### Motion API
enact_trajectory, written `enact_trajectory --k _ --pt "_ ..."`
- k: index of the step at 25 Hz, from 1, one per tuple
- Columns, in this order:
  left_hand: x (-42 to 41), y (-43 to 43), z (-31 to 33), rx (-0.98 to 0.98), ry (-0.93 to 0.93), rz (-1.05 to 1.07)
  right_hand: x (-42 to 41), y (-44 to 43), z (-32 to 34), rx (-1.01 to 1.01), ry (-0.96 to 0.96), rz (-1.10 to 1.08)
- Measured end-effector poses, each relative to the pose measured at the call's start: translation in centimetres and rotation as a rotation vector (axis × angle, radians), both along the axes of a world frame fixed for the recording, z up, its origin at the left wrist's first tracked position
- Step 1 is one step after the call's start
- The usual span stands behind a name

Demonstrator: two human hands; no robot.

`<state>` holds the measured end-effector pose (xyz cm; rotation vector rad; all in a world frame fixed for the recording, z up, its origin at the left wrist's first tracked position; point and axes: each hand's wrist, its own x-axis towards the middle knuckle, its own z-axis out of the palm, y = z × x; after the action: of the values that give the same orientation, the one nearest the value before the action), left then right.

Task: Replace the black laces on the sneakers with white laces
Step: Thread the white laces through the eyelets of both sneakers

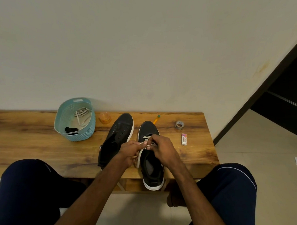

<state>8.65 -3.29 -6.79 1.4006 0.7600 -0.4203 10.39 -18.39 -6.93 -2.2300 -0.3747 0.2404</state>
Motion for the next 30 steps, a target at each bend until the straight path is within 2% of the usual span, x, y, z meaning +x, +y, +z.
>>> enact_trajectory --k 4,7,11,15,18,22,26,28,30 --pt "0.2 0.4 -0.1 -0.038 0.016 -0.002 0.0 -0.1 0.0 -0.037 -0.057 -0.007" --pt "0.4 1.1 -0.7 -0.024 0.077 0.079 0.5 -2.7 0.4 -0.154 -0.035 -0.083" --pt "0.3 1.2 -1.8 0.113 0.026 0.169 0.7 -6.3 0.8 -0.417 0.082 -0.127" --pt "0.6 0.6 -2.9 0.293 -0.083 0.250 0.6 -7.1 0.7 -0.456 0.241 -0.106" --pt "0.7 0.7 -3.3 0.414 -0.124 0.237 0.5 -7.2 0.6 -0.479 0.270 -0.114" --pt "0.5 2.4 -3.5 0.512 -0.140 -0.029 0.5 -7.7 0.4 -0.306 0.208 -0.199" --pt "-0.6 3.1 -2.2 0.713 -0.362 -0.287 0.4 -6.7 0.9 -0.113 0.167 -0.177" --pt "-1.2 1.9 -1.5 0.769 -0.496 -0.466 -0.3 -4.9 1.1 -0.125 0.172 -0.094" --pt "-1.9 0.6 -1.4 0.845 -0.526 -0.647 -1.2 -3.1 0.8 -0.259 0.172 -0.033"
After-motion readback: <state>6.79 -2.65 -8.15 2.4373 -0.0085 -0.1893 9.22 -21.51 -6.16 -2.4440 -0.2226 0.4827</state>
